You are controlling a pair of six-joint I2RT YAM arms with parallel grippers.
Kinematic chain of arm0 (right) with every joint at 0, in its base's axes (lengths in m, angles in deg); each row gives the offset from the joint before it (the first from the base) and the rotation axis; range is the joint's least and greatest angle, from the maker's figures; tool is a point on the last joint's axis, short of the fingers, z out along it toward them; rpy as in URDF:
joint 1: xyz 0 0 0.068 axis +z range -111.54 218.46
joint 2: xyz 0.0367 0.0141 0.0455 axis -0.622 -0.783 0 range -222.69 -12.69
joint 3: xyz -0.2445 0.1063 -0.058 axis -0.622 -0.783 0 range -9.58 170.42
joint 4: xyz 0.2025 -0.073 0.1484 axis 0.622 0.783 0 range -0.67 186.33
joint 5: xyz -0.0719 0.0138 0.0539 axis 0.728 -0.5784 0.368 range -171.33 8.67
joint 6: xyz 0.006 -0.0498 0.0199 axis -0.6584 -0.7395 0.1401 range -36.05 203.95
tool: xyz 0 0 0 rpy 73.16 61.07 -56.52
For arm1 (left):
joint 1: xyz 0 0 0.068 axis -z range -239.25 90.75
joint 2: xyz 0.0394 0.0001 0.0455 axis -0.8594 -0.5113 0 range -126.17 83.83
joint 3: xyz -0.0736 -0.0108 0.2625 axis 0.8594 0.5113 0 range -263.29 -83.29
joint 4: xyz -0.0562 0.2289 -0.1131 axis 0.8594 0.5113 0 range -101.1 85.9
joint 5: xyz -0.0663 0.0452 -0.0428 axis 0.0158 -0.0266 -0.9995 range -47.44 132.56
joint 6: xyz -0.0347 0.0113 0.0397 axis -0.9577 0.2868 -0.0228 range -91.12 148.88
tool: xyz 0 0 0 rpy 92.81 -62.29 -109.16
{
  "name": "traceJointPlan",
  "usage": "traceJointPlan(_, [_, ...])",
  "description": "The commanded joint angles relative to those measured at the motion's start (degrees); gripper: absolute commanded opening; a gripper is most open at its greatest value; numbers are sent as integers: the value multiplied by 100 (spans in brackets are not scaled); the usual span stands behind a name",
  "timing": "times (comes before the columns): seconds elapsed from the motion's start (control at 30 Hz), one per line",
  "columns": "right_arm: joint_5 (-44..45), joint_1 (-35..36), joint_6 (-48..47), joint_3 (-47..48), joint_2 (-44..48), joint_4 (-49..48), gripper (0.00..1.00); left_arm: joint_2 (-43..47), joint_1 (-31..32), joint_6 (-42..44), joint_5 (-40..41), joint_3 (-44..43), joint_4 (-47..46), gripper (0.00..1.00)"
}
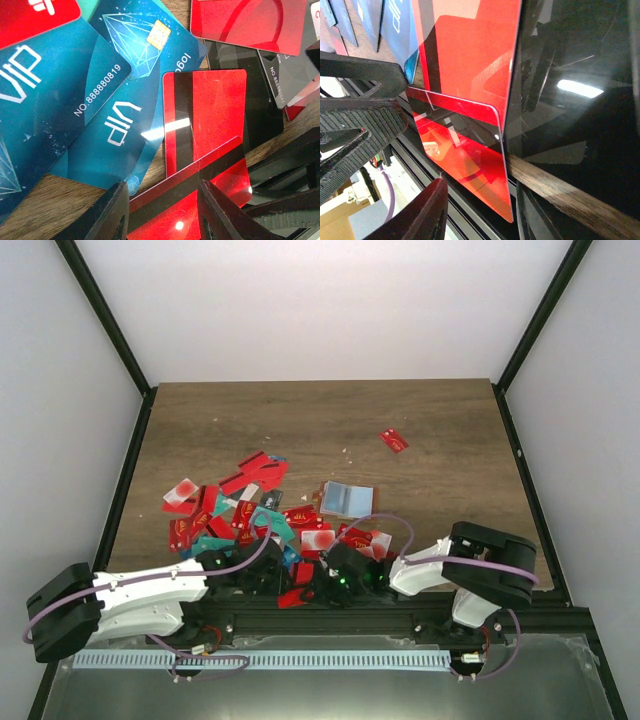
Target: Put the credit cards into the card holder
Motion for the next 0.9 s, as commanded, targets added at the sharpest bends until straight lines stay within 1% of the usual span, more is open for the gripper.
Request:
traceJointPlan(0.0, [280,-29,208,-117,-214,-415,39,-26,23,-4,-43,260,177,40])
traceJointPlan(0.1, [209,-69,269,-216,-272,-622,31,16,23,-31,-47,312,139,40])
traceJointPlan(0.13, [189,-78,281,-234,-270,-660,25,22,28,-40,-51,325,120,40])
traceJointPlan(0.17, [185,-85,286,-252,-270,-661,22,42,24,-53,-51,336,108,40])
traceJointPlan(0.23, [160,-94,271,-251,-240,-574,13,64,24,-63,-30,322,107,40])
traceJointPlan(0.33, [184,-99,166,-207,-110,-227,6,79,23,-63,13,286,107,40])
traceJointPlan(0.47, [300,-112,-33,-171,225,404,2,33,27,-95,116,252,137,40])
traceJointPlan(0.63, [378,-257,-449,-39,663,1243,1,45,16,-74,302,27,275,40])
traceJointPlan(0.77, [275,-695,-855,-115,1063,1517,1,72,-1,41,621,-313,548,40])
traceJointPlan(0.87, [-30,-1155,-1280,-225,1364,1380,1,98,-142,222,802,-594,708,41])
